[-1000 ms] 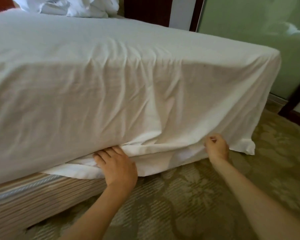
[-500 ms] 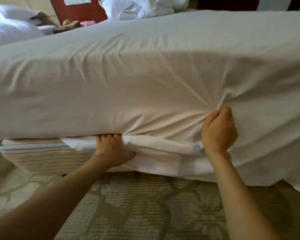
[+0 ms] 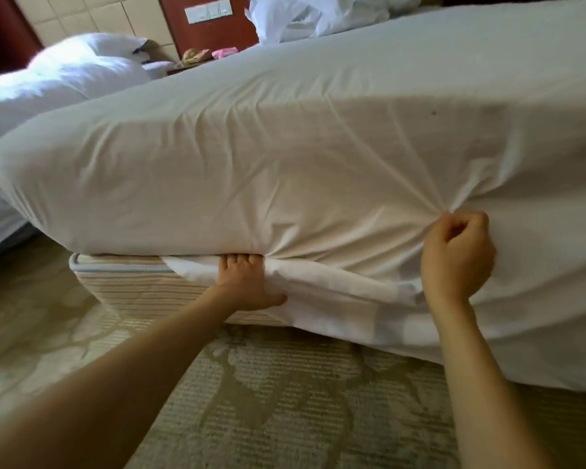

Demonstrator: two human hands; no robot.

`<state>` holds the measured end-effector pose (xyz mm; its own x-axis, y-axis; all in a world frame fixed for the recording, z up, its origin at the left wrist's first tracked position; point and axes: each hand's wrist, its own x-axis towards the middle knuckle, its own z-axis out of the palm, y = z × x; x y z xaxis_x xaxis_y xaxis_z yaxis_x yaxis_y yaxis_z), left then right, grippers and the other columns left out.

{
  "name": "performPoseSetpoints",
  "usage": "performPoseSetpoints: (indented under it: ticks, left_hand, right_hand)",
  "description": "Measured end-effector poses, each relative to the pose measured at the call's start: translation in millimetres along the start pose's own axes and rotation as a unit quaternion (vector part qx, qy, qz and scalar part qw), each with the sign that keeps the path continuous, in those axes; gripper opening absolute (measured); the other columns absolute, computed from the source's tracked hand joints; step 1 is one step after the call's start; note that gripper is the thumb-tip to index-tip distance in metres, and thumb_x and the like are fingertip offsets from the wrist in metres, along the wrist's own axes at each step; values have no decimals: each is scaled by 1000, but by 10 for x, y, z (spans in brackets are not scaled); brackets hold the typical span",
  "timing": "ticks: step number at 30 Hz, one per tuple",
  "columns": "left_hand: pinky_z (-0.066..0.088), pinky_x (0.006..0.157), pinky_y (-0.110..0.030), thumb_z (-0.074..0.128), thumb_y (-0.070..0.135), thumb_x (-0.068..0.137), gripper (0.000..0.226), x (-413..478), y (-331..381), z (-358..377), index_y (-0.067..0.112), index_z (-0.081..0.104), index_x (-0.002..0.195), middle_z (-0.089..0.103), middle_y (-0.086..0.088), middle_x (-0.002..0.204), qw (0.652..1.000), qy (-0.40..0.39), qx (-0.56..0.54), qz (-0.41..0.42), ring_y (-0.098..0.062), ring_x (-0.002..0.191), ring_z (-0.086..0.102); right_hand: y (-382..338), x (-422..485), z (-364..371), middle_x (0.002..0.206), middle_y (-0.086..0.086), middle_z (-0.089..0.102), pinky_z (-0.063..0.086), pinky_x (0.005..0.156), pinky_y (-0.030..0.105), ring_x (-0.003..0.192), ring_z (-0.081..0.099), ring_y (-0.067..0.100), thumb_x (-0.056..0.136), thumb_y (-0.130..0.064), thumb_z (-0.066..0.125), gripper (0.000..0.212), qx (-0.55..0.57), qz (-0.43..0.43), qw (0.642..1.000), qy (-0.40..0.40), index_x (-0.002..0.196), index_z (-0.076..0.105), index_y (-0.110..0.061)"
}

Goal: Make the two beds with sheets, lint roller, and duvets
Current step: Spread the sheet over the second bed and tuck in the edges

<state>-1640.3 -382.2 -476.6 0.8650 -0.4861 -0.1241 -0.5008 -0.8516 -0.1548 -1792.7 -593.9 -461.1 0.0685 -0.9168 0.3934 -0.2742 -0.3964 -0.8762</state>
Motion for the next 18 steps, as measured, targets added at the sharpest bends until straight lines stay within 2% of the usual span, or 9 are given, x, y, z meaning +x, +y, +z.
performPoseSetpoints:
  ticks: [3, 5, 7, 10, 12, 14, 15, 16, 18]
  left_hand:
    - [6, 117, -45, 59, 73, 69, 109, 21, -34, 16, 5, 19, 144, 19, -16, 152, 1000, -8, -27, 10, -33, 142, 14]
    - [4, 118, -44, 59, 71, 71, 108, 26, -77, 2, 7, 16, 146, 15, -15, 154, 998, -20, -48, 27, -32, 144, 10]
    - [6, 118, -41, 58, 70, 74, 104, -10, -178, -91, 12, 15, 149, 13, -9, 156, 990, -53, -116, 56, -29, 145, 8]
    - [21, 115, -35, 58, 54, 85, 76, 3, -538, -269, 22, 29, 147, 28, 0, 152, 941, -143, -267, 150, -22, 142, 23]
    - [40, 103, -32, 60, 36, 85, 47, -32, -765, -281, 29, 52, 131, 52, 5, 132, 918, -129, -328, 181, -17, 124, 47]
    - [49, 85, -26, 62, 25, 85, 19, -127, -890, -205, 27, 68, 103, 65, 7, 107, 895, -57, -426, 118, -11, 99, 58]
    - [48, 80, -25, 62, 21, 87, 11, -193, -936, -190, 23, 70, 95, 67, 6, 100, 855, -41, -513, 59, -10, 93, 59]
    - [50, 77, -26, 61, 17, 89, 11, -214, -989, -194, 18, 71, 94, 69, 3, 99, 783, -56, -619, 2, -13, 92, 61]
    - [56, 62, -25, 54, 7, 90, 16, -127, -1123, -266, 6, 65, 102, 65, -11, 109, 549, -159, -813, -110, -23, 94, 62]
  right_hand:
    - [-100, -104, 34, 65, -7, 47, 36, 64, 30, 70, 49, 19, 93, -23, 45, 16, 66, 62, 995, 30, 82, 52, -13]
    - [-135, -282, 83, 60, -7, 44, 31, 56, 29, 61, 46, 18, 94, -24, 48, 20, 51, -4, 999, 4, 77, 50, -14]
    - [-171, -505, 123, 56, -3, 47, 27, 45, 27, 49, 42, 15, 95, -24, 51, 26, 8, -145, 985, -96, 71, 49, -13]
    - [-191, -815, 209, 54, -6, 50, 32, 45, 24, 49, 46, 11, 92, -28, 57, 24, -91, -276, 898, -331, 71, 54, -16]
    - [-196, -923, 274, 60, -8, 55, 41, 53, 22, 57, 53, 8, 89, -30, 60, 13, -113, -204, 857, -460, 78, 58, -23]
    - [-253, -939, 316, 70, -7, 64, 46, 56, 21, 60, 61, 9, 90, -22, 61, 4, -55, -6, 846, -530, 87, 62, -23]
    - [-298, -928, 331, 76, -2, 68, 46, 55, 21, 59, 62, 10, 92, -15, 58, 8, -3, 111, 840, -530, 90, 64, -19]
    - [-348, -913, 341, 80, 4, 70, 45, 54, 22, 58, 63, 11, 94, -9, 54, 13, 51, 222, 827, -514, 91, 66, -14]
    - [-417, -862, 336, 84, 10, 73, 47, 59, 25, 62, 65, 15, 93, -5, 51, 16, 109, 355, 800, -472, 97, 67, -5]
